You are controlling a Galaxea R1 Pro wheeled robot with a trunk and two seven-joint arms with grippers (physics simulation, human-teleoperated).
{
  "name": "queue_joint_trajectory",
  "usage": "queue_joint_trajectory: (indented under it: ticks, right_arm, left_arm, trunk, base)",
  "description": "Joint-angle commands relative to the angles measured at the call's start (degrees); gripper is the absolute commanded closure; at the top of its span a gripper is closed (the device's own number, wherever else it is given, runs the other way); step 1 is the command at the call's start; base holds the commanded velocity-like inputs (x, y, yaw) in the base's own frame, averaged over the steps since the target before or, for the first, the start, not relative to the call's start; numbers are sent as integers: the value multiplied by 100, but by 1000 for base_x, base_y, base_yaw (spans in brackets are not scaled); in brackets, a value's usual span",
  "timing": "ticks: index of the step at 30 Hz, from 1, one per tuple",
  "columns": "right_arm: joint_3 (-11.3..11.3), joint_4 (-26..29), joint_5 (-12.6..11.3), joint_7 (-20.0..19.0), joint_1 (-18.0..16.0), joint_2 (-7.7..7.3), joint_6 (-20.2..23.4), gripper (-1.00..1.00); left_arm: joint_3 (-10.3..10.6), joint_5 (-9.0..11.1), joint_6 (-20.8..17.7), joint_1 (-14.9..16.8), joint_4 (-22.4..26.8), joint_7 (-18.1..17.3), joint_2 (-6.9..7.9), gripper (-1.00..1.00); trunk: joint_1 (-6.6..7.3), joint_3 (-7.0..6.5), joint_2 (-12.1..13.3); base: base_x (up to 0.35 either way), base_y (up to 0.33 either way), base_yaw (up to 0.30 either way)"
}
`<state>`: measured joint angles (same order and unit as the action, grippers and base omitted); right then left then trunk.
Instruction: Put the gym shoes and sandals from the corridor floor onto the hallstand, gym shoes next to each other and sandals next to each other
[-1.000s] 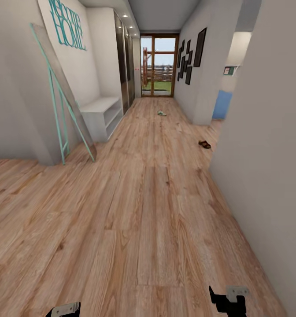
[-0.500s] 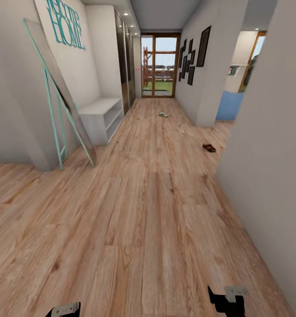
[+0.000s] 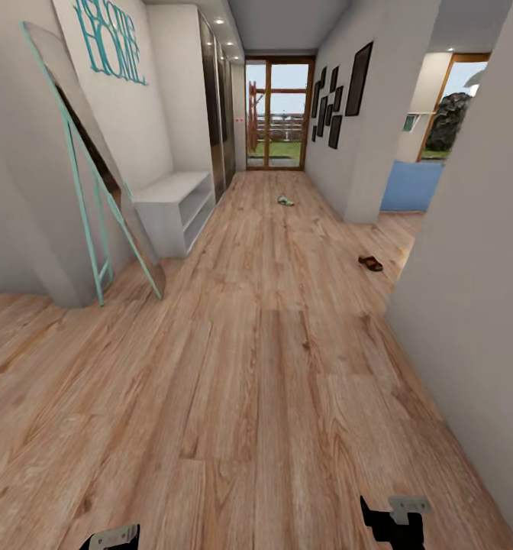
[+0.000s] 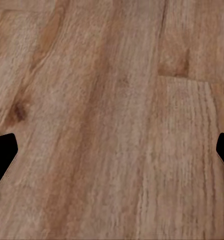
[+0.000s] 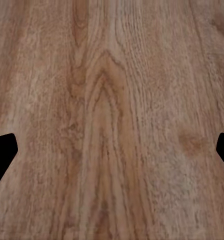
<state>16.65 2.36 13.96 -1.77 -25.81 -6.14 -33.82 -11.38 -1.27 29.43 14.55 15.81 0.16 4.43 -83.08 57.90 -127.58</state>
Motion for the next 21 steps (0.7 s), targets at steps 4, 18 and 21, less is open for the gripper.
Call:
queue_joint_trajectory:
  ticks: [4,18,21]
  right_arm:
    - [49,-5,36,-17,-3,-1,-19,-100]
    - [49,-7,36,-17,-3,-1,-19,-100]
    - [49,-7,36,-17,-3,-1,-19,-100]
  left_arm:
    - [-13,-14,19,4,-2,2,2,-100]
    - [-13,-14,19,4,-7,1,-2,-100]
    - [-13,-14,19,4,-8,1,-3,-100]
  trunk:
    - [-3,-21,-2]
    - [-3,-66,-2]
    - [-3,-66,-2]
  base:
    - [338,76,0]
    - [338,76,0]
    - [338,76,0]
